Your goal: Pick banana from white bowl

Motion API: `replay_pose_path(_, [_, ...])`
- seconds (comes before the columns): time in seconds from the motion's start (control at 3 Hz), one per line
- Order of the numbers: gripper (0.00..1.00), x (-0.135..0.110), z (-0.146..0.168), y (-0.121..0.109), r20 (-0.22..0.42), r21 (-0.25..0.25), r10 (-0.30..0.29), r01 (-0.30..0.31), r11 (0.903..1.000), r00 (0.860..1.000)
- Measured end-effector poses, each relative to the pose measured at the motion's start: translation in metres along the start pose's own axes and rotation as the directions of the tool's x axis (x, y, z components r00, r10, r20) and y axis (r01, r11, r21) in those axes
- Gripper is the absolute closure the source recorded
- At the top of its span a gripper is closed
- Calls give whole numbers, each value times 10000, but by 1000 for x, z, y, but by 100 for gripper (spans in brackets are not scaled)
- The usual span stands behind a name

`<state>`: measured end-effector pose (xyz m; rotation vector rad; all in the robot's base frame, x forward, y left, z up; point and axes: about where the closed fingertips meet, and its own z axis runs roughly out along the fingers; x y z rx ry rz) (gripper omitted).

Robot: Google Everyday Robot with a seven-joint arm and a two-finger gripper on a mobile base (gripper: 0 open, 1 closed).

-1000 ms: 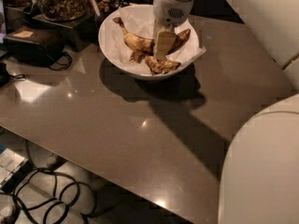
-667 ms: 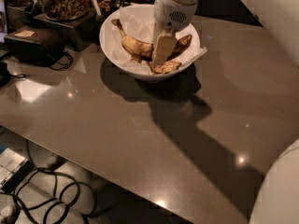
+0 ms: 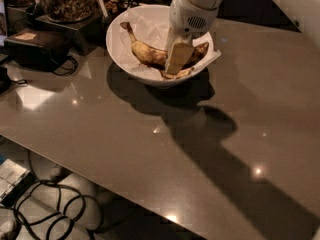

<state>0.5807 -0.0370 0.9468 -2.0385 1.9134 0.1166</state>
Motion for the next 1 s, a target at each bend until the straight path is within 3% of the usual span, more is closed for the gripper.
replay_pose_path(0.33, [100, -7, -11, 34, 438, 1, 253, -254, 9997, 9987])
replay_pose_path(0.67, [100, -32, -33, 75, 478, 176, 171, -179, 9997, 9987])
replay_pose_path(1.0, [100, -32, -33, 75, 478, 176, 171, -179, 9997, 9987])
